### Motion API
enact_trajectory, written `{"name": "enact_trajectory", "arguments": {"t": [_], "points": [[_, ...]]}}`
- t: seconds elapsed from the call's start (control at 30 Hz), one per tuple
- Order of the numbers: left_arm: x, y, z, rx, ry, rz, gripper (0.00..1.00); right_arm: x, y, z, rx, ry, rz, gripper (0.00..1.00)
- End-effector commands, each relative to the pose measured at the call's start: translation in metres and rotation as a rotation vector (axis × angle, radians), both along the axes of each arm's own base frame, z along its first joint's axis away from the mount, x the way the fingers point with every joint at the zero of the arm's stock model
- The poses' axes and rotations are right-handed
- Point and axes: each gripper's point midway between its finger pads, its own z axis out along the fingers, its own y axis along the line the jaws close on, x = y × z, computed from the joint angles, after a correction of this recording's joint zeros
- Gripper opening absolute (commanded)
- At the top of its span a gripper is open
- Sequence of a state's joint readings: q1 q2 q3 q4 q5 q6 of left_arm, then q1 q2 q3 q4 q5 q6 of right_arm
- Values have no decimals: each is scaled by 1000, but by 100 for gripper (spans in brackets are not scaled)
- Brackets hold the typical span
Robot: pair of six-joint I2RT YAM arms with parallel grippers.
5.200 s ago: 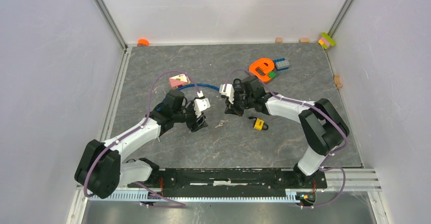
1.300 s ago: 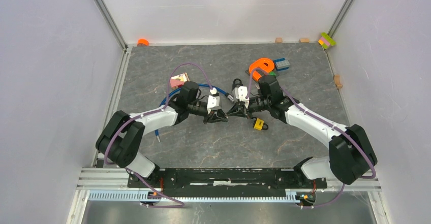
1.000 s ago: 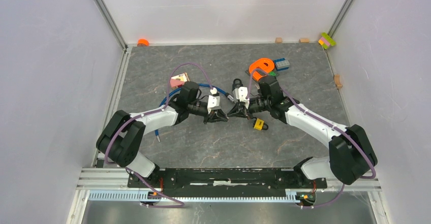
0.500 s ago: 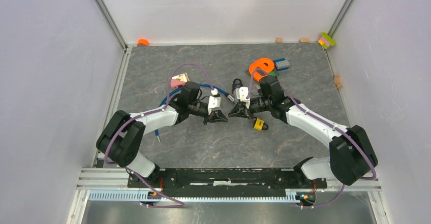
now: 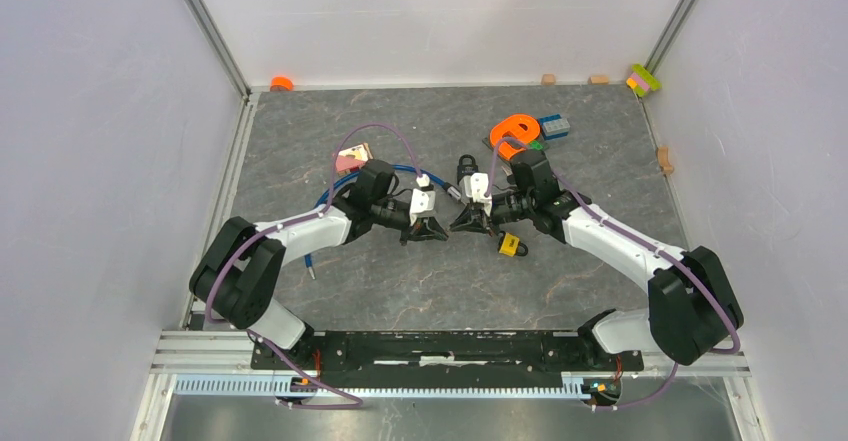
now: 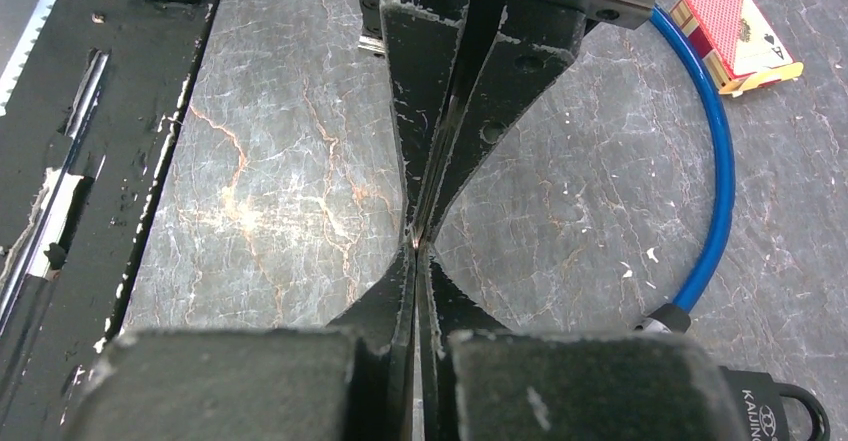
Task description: Unlock with the key
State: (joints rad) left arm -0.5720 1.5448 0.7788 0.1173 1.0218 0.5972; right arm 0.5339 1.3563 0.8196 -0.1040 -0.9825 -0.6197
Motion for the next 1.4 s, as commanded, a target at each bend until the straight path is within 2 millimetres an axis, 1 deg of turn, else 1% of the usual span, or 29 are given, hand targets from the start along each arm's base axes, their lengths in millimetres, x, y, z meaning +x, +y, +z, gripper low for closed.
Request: {"name": "enact_trajectory", "arguments": {"t": [0.0,0.1,0.23,0.33,0.4,0.63,0.83,1.2,1.37], "points": [[9,-7,26,-61,-59,5,2,-1,-3,-5,-16,-1,3,6],[2,-7,31,-87,-37,-1,2,4,-3,-6,-19,-5,-27,20],[-7,-4,34,-96,-7,-2,2,10,-7,-6,-12,-17,-77,42],[-11,-1,36,-94,16,11,2,10,-9,-5,-2,-29,-85,49],[-14,1,38,-91,27,21,2,7,-10,-7,3,-20,-83,50],[-23,4,47,-107,42,13,2,6,-2,-2,64,2,-67,49],[-26,3,52,-134,61,7,2,1,5,0,109,35,-47,45],[-26,-1,55,-163,85,7,2,-10,11,-12,94,67,-21,39],[-27,0,55,-165,85,3,2,-8,13,-13,93,66,-27,37]]}}
